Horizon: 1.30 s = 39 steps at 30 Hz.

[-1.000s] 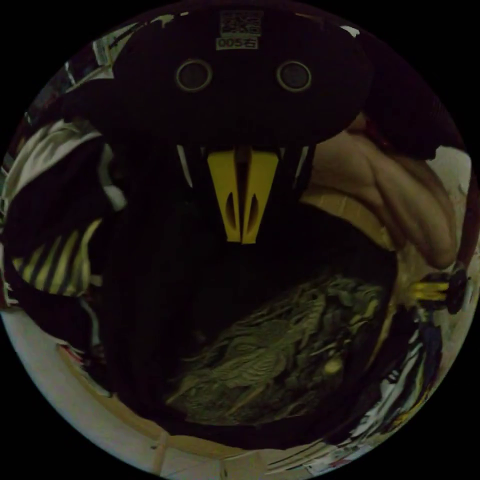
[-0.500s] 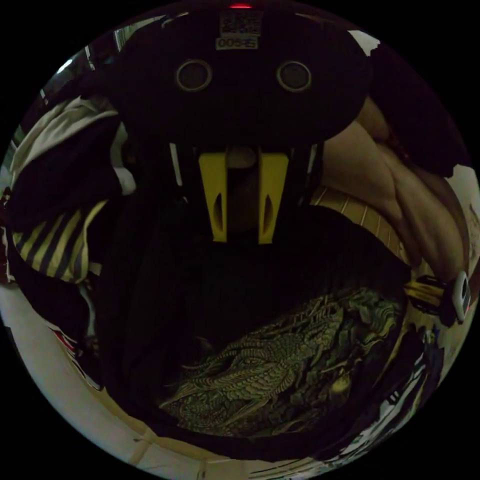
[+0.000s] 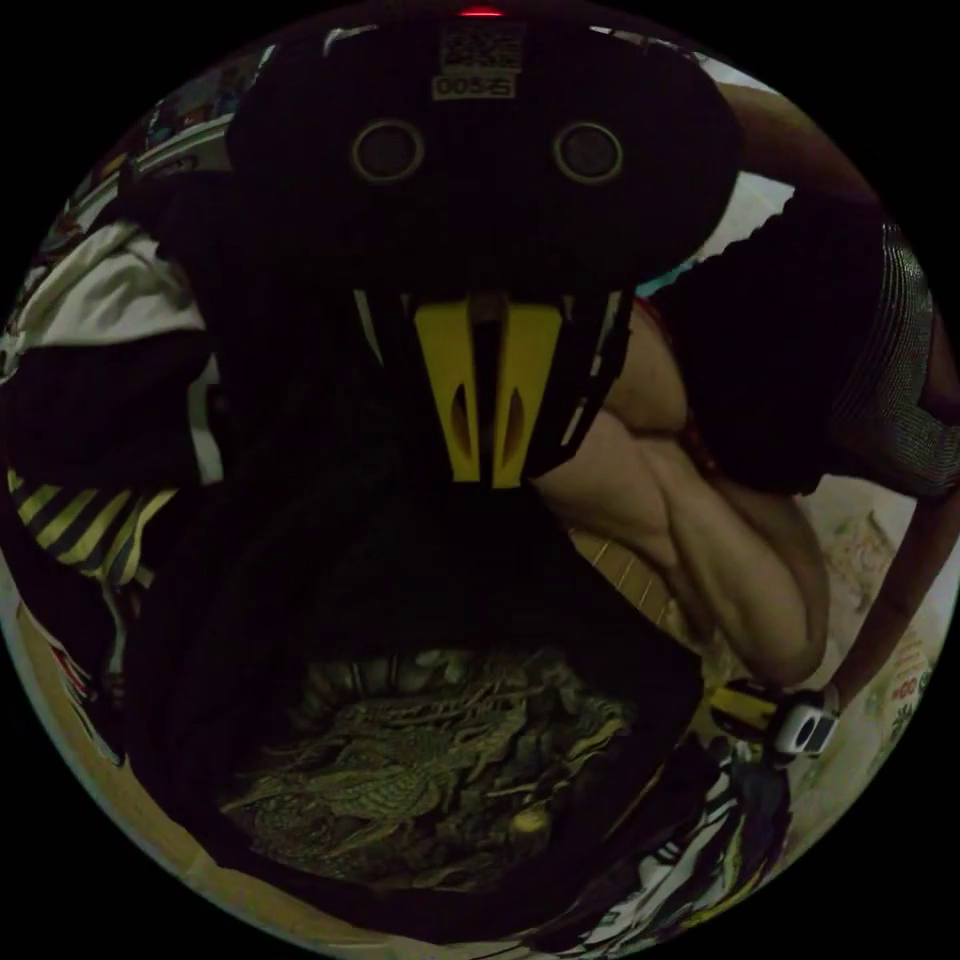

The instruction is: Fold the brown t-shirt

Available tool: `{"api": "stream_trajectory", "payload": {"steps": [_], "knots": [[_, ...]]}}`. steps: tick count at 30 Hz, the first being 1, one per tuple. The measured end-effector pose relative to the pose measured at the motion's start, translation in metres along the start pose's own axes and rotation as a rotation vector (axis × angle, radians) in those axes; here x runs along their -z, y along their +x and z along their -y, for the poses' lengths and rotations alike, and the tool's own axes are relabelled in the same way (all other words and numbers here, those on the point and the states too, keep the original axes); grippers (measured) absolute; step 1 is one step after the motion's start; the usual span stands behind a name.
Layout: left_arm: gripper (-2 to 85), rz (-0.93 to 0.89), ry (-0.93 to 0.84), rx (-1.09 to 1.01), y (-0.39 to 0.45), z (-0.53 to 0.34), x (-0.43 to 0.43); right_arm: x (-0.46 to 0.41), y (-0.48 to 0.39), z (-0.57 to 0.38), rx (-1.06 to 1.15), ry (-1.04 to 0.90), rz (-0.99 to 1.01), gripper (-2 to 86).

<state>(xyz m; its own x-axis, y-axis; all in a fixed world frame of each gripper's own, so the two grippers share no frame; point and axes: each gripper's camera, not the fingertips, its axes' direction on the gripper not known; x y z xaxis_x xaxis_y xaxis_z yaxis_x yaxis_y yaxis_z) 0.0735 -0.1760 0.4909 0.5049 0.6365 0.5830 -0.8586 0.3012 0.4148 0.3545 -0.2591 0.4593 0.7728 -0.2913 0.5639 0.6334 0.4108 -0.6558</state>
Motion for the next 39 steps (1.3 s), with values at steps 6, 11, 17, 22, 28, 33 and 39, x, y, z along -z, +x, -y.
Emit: {"api": "stream_trajectory", "payload": {"steps": [6, 11, 17, 22, 28, 33, 39], "knots": [[-0.2, -0.047, -0.099, 0.037, -0.019, -0.010, -0.014, -0.003, 0.006, 0.015, 0.007, -0.039, 0.174, -1.0], [0.1, -0.151, -0.040, 0.159, -0.034, -0.055, -0.011, 0.016, 0.010, -0.001, 0.040, -0.078, 0.241, -1.1], [-0.4, -0.179, 0.351, 0.392, -0.081, -0.099, 0.041, 0.070, 0.028, 0.010, -0.039, 0.265, 0.121, -1.0], [-0.6, -0.195, 0.387, 0.299, -0.105, -0.059, 0.059, 0.036, 0.039, 0.090, -0.120, 0.196, 0.048, -1.0], [-0.6, -0.034, 0.139, 0.234, -0.102, -0.056, 0.038, 0.010, 0.023, 0.105, -0.087, -0.061, -0.112, -1.1], [-0.7, -0.134, 0.137, 0.261, -0.106, -0.096, 0.036, 0.003, 0.017, 0.085, -0.014, -0.189, -0.093, -1.4], [-0.7, -0.086, 0.526, 0.603, -0.172, -0.172, 0.099, 0.106, 0.052, 0.078, -0.128, 0.287, -0.064, -1.5]]}}
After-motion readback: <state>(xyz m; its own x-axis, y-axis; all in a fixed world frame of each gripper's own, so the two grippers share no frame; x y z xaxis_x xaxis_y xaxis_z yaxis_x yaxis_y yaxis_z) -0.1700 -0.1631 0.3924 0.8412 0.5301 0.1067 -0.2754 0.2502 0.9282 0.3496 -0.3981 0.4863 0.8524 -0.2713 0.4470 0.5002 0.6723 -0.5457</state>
